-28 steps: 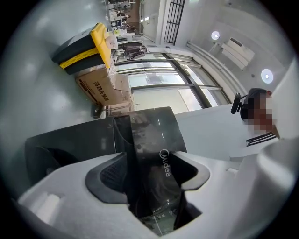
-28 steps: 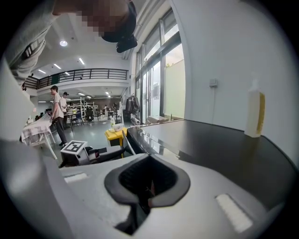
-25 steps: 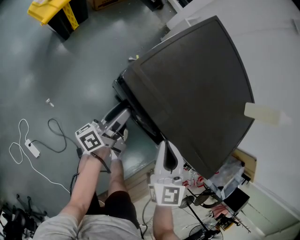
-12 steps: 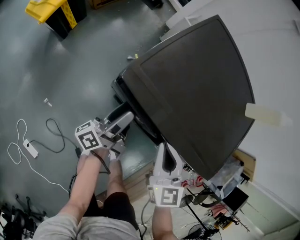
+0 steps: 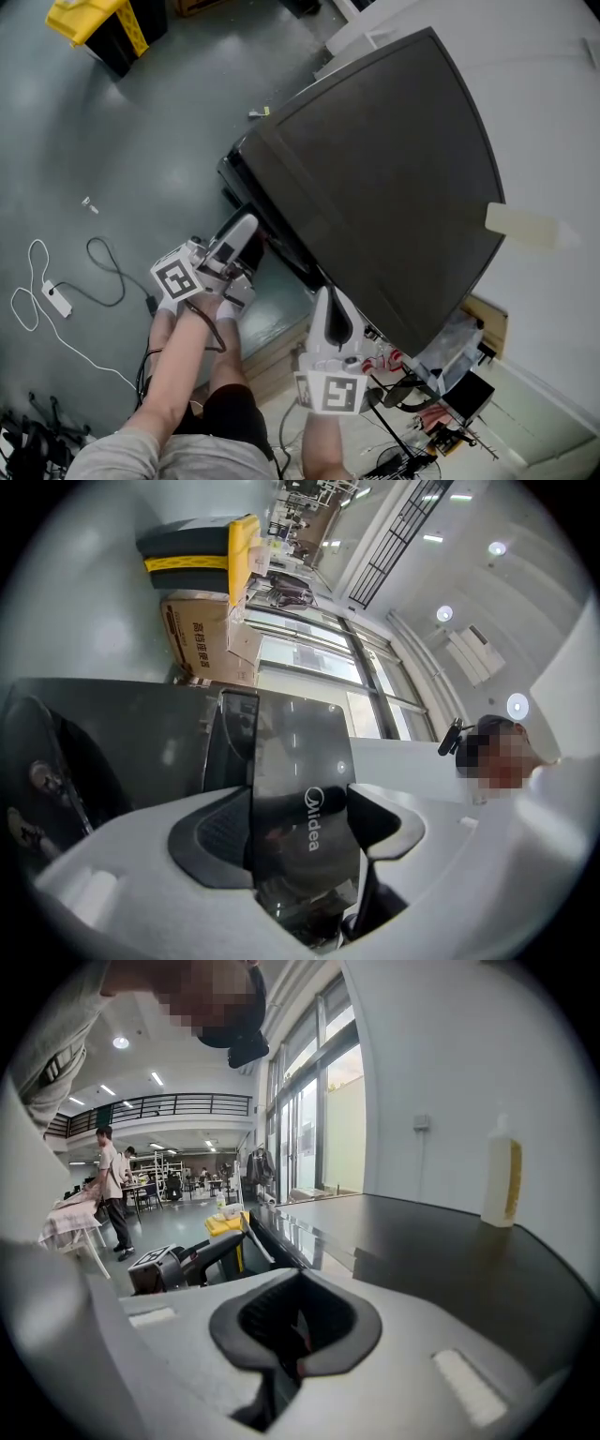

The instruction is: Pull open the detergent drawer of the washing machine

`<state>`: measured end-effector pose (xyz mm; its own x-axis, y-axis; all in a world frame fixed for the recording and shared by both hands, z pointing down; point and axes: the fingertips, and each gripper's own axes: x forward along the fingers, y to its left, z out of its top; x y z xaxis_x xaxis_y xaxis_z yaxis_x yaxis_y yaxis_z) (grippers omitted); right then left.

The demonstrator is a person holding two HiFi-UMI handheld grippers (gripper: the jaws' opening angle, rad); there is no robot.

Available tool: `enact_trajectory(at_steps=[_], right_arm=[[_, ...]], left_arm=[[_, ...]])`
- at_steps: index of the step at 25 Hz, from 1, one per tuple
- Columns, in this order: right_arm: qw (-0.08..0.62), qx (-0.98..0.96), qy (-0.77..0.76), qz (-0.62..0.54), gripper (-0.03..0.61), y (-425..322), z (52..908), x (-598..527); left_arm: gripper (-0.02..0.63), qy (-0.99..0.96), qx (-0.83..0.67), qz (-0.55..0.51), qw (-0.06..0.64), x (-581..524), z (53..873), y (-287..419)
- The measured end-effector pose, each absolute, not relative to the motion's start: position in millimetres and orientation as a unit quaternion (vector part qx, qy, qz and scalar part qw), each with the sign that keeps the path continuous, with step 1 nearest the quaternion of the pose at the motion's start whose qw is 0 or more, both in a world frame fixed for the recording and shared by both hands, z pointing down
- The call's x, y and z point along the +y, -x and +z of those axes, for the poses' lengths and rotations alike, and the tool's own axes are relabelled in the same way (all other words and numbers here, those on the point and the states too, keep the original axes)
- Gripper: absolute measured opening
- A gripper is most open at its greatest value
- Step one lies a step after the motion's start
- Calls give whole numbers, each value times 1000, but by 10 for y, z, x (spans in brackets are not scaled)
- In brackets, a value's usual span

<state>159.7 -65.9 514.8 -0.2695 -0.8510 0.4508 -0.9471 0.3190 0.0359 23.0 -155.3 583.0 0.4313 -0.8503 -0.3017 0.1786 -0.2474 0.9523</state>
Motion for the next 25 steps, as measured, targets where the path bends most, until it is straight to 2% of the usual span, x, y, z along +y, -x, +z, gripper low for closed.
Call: enact_trajectory(at_steps=[12,25], right_arm=[[200,-784,-574,122,5,-1623,5140,-587],[200,-775,-584,132,5,-1679,5210,-523]], left_arm=[[327,-588,-281,-515,557,-1591,5814,-188],[314,-597,-278,-515,549,-1425,5806,-105]])
